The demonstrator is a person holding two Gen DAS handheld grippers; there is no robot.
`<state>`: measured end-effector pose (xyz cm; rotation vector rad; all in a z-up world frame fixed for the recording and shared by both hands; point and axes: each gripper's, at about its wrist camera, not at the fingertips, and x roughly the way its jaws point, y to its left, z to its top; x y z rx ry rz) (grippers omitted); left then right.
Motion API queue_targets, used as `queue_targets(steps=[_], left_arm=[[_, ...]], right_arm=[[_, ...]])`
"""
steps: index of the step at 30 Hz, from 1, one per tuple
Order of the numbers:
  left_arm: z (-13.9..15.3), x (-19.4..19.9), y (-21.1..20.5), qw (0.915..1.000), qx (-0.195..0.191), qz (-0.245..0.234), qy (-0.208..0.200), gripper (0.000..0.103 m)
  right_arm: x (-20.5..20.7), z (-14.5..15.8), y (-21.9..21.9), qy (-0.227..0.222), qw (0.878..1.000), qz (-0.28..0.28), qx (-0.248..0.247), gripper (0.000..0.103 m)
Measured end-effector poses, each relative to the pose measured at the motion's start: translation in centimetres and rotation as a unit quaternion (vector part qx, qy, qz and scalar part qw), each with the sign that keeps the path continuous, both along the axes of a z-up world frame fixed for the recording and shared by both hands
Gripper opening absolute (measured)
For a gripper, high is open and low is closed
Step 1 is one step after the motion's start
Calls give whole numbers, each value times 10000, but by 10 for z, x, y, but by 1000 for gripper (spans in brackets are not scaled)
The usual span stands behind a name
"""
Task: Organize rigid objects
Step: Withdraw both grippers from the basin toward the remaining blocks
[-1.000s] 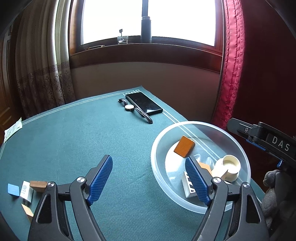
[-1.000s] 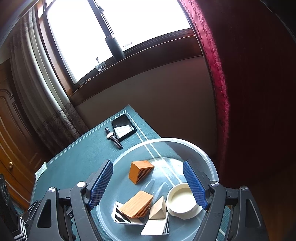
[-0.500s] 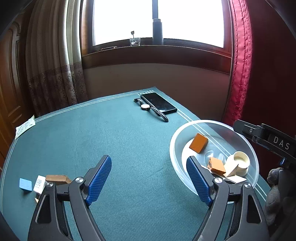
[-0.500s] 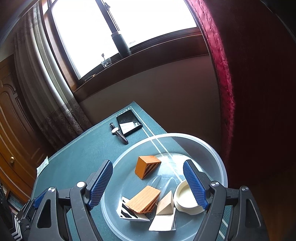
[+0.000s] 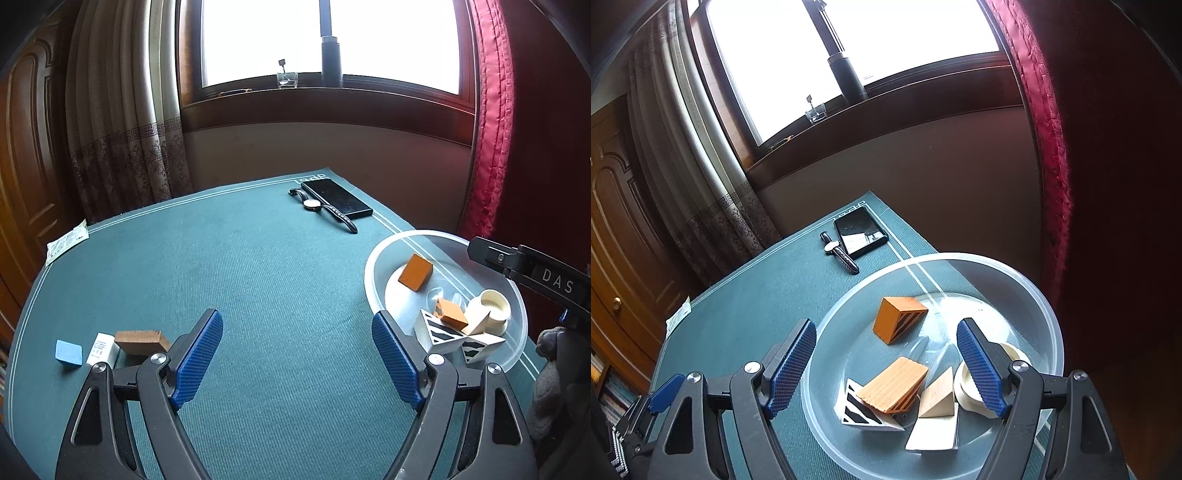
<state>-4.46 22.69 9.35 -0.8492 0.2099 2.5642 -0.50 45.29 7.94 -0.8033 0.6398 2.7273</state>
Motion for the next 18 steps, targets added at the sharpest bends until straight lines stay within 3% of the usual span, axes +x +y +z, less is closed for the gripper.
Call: queue_targets(steps=[18], left_arm=[[-7, 4, -35, 9993, 46, 355, -145, 84]], right_arm=[[-7, -15, -38, -239, 9982, 486, 249, 82]])
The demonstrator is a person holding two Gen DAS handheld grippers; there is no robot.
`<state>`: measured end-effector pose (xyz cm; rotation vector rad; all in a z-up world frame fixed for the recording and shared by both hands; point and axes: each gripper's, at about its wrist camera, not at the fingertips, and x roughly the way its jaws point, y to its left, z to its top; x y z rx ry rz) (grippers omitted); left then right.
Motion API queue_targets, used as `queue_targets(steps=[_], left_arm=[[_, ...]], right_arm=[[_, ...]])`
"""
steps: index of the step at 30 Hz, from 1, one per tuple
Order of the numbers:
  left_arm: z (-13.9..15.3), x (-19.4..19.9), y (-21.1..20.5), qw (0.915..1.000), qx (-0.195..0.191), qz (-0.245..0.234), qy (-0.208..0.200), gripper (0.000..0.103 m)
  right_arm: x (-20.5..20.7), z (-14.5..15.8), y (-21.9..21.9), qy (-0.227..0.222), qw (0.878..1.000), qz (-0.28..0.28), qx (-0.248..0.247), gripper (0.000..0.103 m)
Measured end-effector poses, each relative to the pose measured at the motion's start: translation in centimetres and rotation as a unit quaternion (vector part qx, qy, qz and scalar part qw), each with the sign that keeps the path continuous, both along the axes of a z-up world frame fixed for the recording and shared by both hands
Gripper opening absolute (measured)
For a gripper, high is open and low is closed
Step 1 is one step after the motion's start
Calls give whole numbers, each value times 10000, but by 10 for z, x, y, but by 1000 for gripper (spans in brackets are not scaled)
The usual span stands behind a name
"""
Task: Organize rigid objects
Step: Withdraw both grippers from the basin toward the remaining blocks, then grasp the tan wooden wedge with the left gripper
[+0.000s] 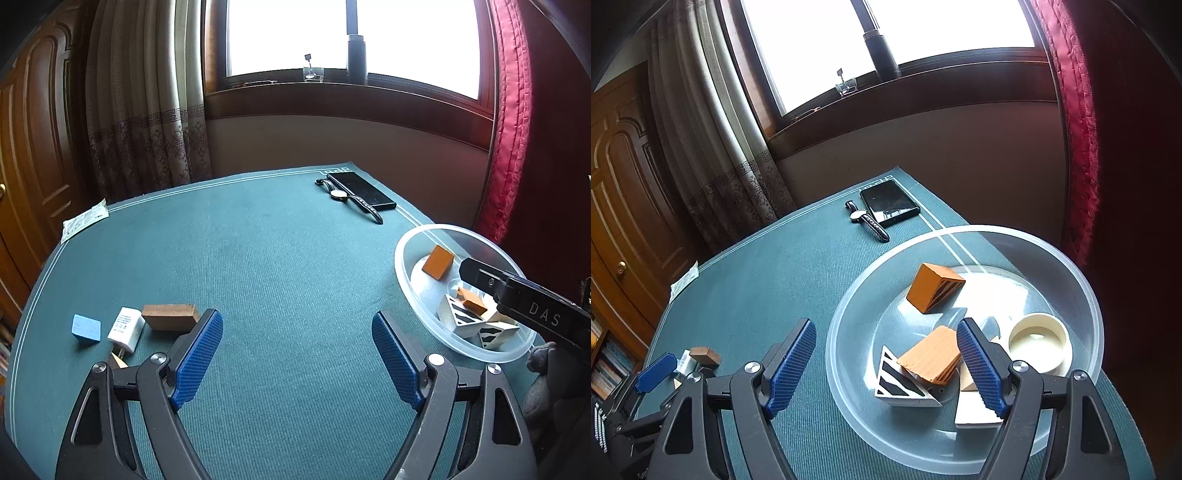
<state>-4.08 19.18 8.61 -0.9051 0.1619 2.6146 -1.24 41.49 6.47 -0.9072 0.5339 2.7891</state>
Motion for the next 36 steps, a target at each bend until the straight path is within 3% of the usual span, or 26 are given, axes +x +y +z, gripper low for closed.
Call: queue_targets(steps=[13, 36], left_arm=[[-10, 0, -28, 9994, -35, 313, -112, 84], [-29, -8, -100, 9925, 172, 1139, -409, 84]], right_arm=[[3, 1, -36, 30, 9973, 426, 590, 82], [8, -20, -109, -344, 9805, 1621, 1057, 82]])
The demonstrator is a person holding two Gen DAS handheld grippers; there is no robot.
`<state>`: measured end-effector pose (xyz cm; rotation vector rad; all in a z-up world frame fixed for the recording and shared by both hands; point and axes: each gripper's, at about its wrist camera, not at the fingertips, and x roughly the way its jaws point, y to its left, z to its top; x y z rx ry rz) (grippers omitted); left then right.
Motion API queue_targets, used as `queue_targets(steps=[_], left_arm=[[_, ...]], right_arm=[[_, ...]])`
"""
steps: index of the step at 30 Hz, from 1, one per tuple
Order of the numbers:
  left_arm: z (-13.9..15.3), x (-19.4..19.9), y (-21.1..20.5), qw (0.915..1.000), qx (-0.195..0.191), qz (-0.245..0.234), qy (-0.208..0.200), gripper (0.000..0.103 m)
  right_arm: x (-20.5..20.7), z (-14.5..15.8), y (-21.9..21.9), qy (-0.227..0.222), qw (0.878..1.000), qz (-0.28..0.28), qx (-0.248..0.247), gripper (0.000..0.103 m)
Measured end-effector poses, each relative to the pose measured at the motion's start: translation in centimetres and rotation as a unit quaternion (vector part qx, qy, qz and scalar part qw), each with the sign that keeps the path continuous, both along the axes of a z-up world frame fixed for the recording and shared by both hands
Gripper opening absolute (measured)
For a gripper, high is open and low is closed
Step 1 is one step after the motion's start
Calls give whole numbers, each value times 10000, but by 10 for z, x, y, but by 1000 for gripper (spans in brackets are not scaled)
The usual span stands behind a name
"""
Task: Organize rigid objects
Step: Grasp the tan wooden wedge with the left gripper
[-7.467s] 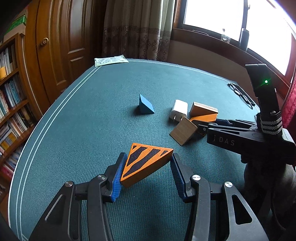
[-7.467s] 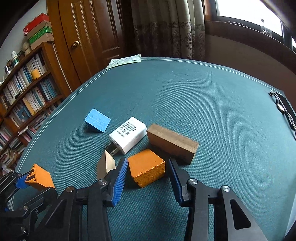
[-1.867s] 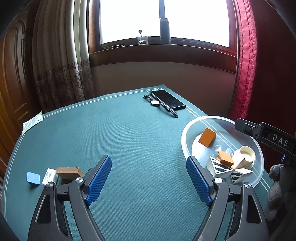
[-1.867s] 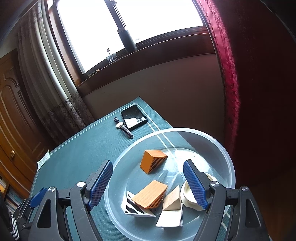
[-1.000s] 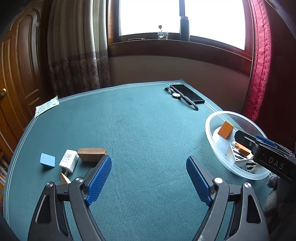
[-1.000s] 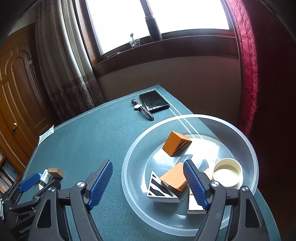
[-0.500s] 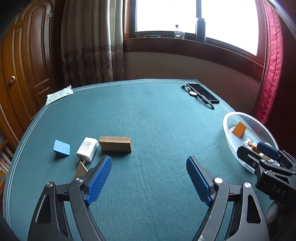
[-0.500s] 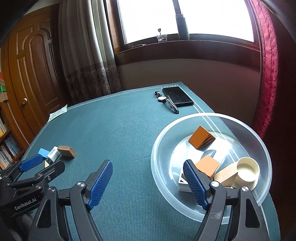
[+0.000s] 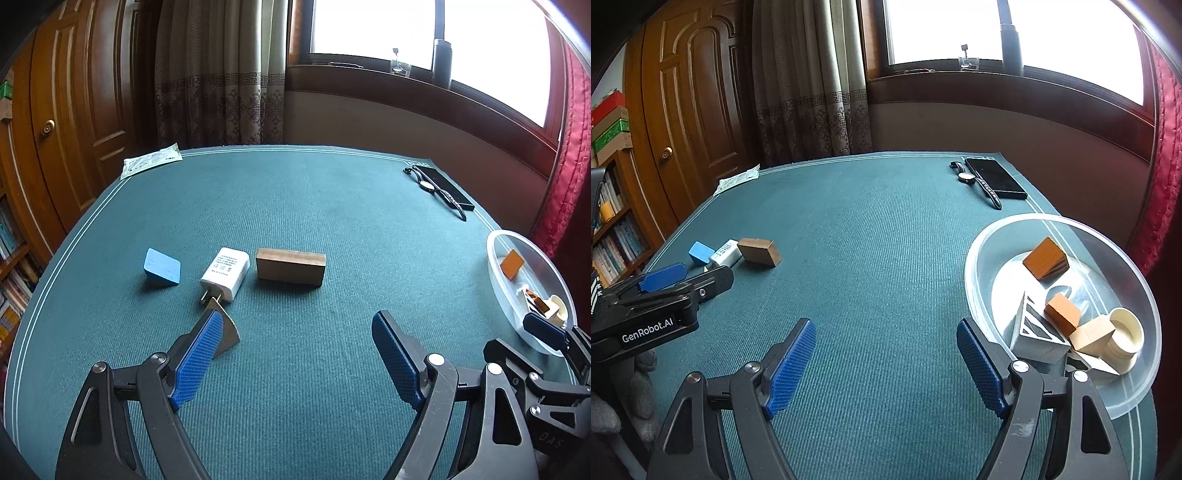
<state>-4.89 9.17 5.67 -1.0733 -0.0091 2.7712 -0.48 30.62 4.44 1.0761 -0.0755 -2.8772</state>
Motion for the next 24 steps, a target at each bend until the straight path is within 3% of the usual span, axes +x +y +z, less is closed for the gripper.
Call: queue_targets(steps=[10, 24], left_arm=[[-8, -7, -18, 9997, -9, 247, -94, 84], [-20, -29, -49, 9979, 58, 555, -330, 84]], right_arm=[[1, -4, -10, -68, 9996, -5, 276, 82], [3, -8, -19, -151, 9995, 146, 237, 82]])
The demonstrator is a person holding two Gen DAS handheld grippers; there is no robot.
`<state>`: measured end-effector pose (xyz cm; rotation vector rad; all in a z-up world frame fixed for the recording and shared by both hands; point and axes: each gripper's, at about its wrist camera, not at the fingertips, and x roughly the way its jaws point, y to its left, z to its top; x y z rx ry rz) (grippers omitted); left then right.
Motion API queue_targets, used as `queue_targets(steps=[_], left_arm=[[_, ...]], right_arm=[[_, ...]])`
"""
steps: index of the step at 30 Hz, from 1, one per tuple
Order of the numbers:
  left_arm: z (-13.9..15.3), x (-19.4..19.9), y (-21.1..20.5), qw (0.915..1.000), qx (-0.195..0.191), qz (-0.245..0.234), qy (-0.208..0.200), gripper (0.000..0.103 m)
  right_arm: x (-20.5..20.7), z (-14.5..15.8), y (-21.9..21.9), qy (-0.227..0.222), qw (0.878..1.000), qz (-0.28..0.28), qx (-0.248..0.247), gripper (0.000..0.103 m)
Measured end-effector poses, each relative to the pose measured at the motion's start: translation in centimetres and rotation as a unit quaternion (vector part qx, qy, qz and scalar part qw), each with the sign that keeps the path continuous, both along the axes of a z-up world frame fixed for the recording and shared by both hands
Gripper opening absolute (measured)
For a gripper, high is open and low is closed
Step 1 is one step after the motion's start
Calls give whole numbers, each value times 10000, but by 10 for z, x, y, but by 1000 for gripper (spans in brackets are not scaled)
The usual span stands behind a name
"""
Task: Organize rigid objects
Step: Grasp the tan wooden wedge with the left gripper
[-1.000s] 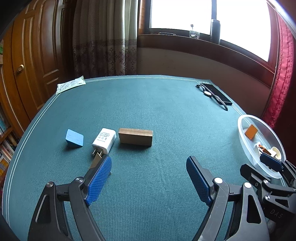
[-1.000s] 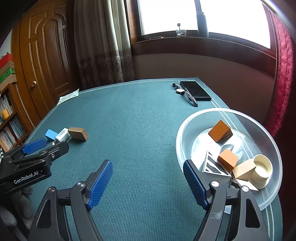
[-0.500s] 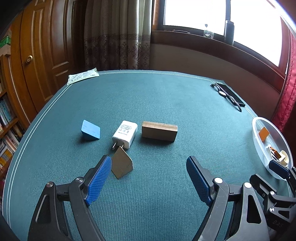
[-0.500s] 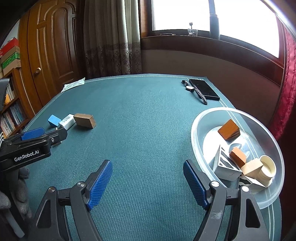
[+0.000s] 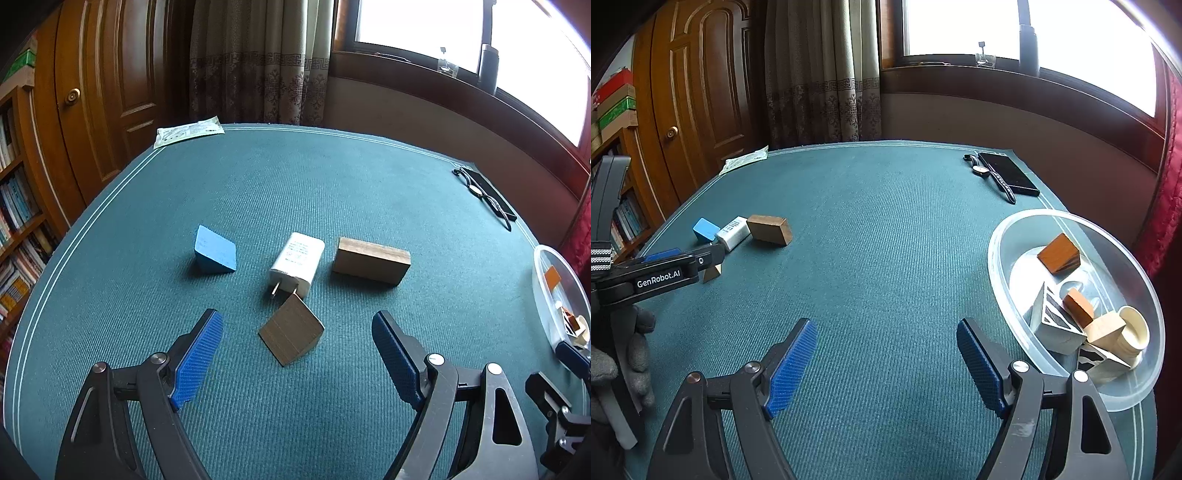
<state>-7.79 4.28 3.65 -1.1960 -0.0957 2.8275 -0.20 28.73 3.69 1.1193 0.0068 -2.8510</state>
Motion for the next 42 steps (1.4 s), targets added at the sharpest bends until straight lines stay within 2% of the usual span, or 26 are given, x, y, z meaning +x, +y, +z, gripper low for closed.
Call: queue_targets(steps=[9, 14, 17, 19, 22, 30, 38, 42], left_arm=[[-13, -12, -16, 9996, -54, 202, -184, 84], [-18, -9, -13, 9996, -148, 163, -190, 83], [-19, -6, -10, 9996, -184, 81, -185, 69], [-20, -6, -11, 9998, -53, -24, -213, 51], [-19, -3, -12, 9997, 53, -116, -196, 34], [-15, 12, -17, 9993, 125, -345, -54, 21], [-15, 25, -31, 9985, 170, -516, -67, 21], [-15, 31, -44, 9991, 108, -415, -73, 22]], right_arm=[[-1, -5, -3, -79, 9999, 80, -51, 82], [0, -5, -3, -82, 9999, 94, -52, 82], [0, -6, -4, -89, 9999, 94, -58, 82], [0, -6, -4, -88, 9999, 94, -59, 82], [0, -6, -4, -88, 9999, 90, -61, 82], [1, -8, -5, -108, 9999, 102, -58, 82], [1, -11, -9, -144, 9998, 135, -14, 82], [1, -13, -11, -182, 9997, 158, 3, 82]])
